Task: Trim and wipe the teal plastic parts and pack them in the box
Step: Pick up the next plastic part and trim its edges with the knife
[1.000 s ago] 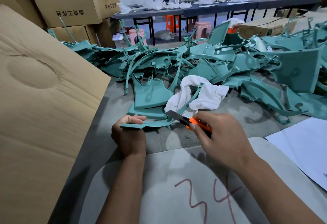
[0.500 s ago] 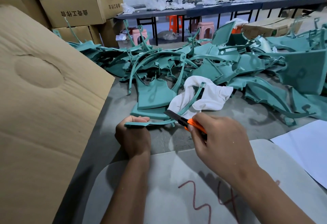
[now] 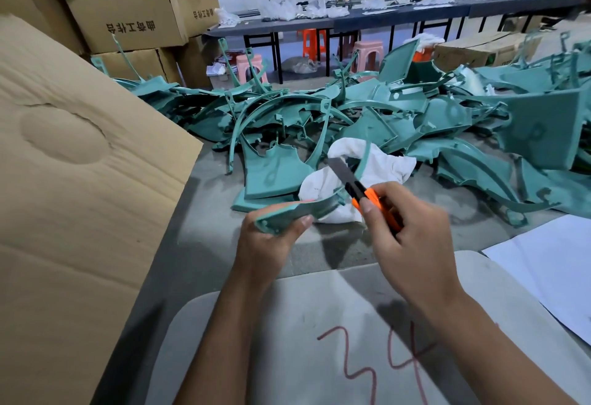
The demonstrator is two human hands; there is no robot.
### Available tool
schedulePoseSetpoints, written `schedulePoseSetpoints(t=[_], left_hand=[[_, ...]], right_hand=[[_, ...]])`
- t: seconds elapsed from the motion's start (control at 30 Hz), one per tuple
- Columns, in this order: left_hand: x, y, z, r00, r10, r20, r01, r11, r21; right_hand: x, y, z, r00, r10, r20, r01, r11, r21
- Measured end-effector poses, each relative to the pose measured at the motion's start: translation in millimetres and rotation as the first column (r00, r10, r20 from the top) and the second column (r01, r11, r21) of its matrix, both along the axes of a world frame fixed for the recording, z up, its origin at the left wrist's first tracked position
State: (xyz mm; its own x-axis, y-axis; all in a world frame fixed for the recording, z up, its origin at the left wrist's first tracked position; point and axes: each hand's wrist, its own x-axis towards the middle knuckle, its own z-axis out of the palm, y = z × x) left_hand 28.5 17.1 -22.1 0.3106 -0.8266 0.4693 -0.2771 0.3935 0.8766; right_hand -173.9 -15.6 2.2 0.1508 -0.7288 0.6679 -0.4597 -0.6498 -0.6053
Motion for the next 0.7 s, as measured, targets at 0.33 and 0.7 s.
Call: schedulePoseSetpoints(t=[0.33, 0.7], left_hand=[[-13.4, -5.5, -7.6, 0.980, 0.196, 0.027, -0.191, 0.972, -0.134], [-13.3, -6.2, -12.6, 0.967, 0.197, 0.162, -0.181, 0.977, -0.109]], right_hand=[[11.4, 12.8, 1.0, 0.989, 0.093, -0.116, -0.093, 0.996, 0.008], [-1.6, -5.5, -1.5, 0.989, -0.080, -0.128, 0.091, 0.992, 0.084]])
